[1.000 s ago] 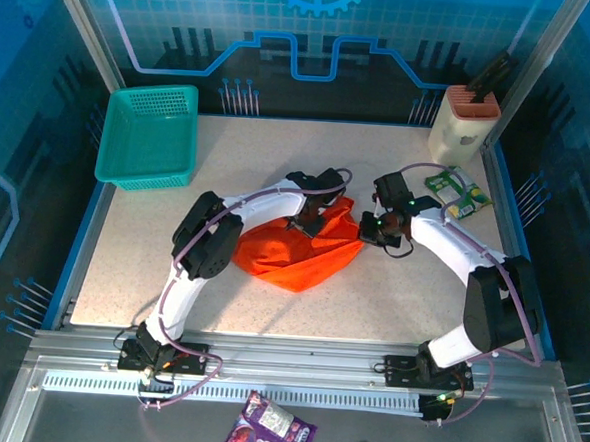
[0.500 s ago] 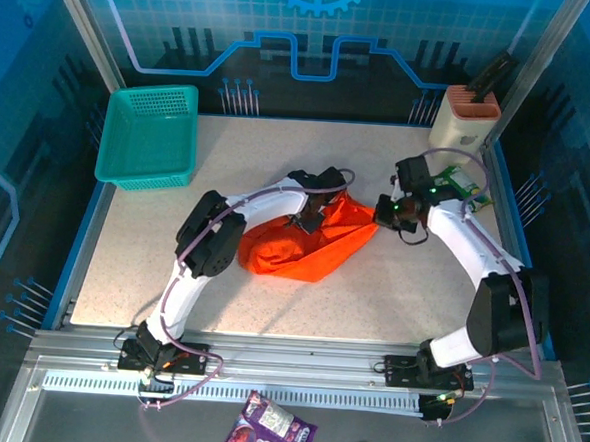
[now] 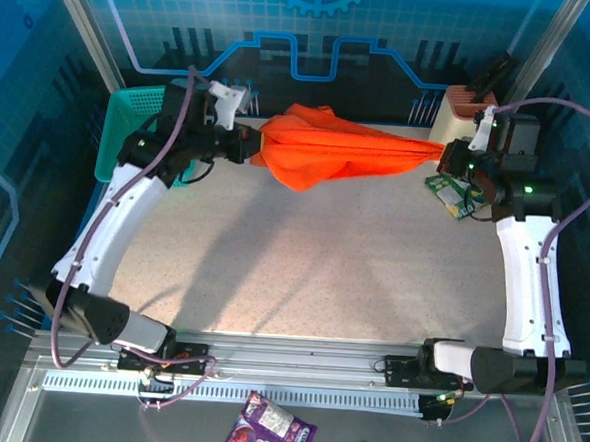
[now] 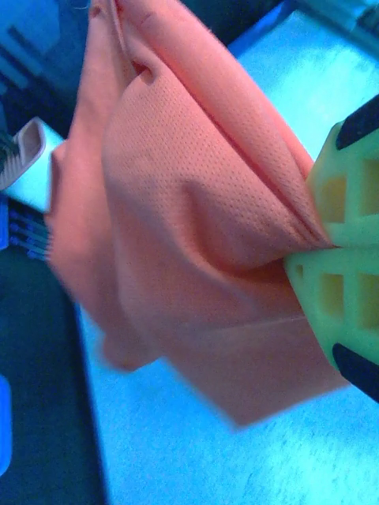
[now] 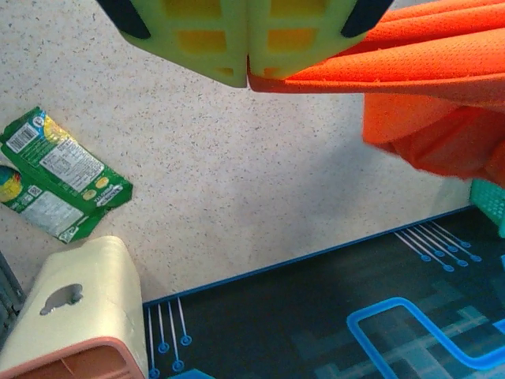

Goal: Fold the inside-out t-shirt

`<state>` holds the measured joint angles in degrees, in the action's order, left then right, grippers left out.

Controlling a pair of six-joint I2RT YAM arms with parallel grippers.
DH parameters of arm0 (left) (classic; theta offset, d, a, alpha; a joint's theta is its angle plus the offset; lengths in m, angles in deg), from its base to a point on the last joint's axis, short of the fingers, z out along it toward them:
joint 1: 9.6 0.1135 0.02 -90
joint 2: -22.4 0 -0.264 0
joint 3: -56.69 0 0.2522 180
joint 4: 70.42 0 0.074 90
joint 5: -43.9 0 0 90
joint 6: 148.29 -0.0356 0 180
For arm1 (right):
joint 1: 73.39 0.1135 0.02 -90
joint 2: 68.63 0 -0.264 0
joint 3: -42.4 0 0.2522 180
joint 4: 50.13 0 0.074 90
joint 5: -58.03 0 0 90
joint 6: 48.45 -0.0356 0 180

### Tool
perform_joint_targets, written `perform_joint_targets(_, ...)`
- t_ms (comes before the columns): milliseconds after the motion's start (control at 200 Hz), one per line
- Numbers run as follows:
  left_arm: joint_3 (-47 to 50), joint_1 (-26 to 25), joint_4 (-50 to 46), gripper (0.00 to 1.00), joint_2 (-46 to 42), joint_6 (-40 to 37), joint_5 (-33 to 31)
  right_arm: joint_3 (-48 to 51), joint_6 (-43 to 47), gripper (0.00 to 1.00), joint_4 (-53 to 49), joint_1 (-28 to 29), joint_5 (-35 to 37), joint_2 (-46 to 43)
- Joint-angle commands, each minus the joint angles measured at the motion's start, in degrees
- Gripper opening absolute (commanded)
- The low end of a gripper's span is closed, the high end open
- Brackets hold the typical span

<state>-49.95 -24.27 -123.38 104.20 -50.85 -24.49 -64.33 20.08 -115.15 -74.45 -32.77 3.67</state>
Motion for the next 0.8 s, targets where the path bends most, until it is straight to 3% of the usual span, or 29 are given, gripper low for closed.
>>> perform_joint_targets(0, 11.86, 6.24, 0.46, 0.03, 2.01, 5.42, 6.14, 3.04, 2.01, 0.00, -4.65, -2.99, 2.70, 1.67)
perform_joint_targets(120, 24.43, 6.42, 4.69, 0.11, 2.54, 8.38, 6.45, 12.40, 0.46, 0.00, -3.26, -1.72, -1.85, 0.29)
perform_joint_targets(265, 32.39, 4.09, 7.12, 0.36, 1.69, 10.84, 2.34, 22.21, 0.92, 0.00, -4.11, 3.53, -5.42, 0.81)
perform_joint_targets(350, 29.86, 1.84, 4.40, 0.43, 0.91, 10.06, -2.45, 24.24, 2.13, 0.00, -5.33, 9.32, -6.64, 1.74)
perform_joint_targets(450, 24.27, -2.30, 2.15, 0.45, 2.06, 9.52, -5.72, 26.70, 1.81, 0.00, -3.41, 17.78, -16.76, 2.83)
perform_joint_targets(645, 14.74, -9.91, 2.67, 0.49, 10.33, 10.40, -5.32, 28.24, -3.57, 0.00, 9.98, 39.39, -31.11, 5.42)
perform_joint_targets(735, 12.72, -11.77, 2.96, 0.49, 13.27, 11.18, -4.98, 26.27, -3.88, 0.30, 12.49, 42.12, -31.13, 6.10)
perform_joint_targets(795, 12.28, -12.77, 2.65, 0.49, 13.84, 11.33, -5.08, 25.95, -5.00, 0.39, 12.29, 39.84, -27.81, 5.59)
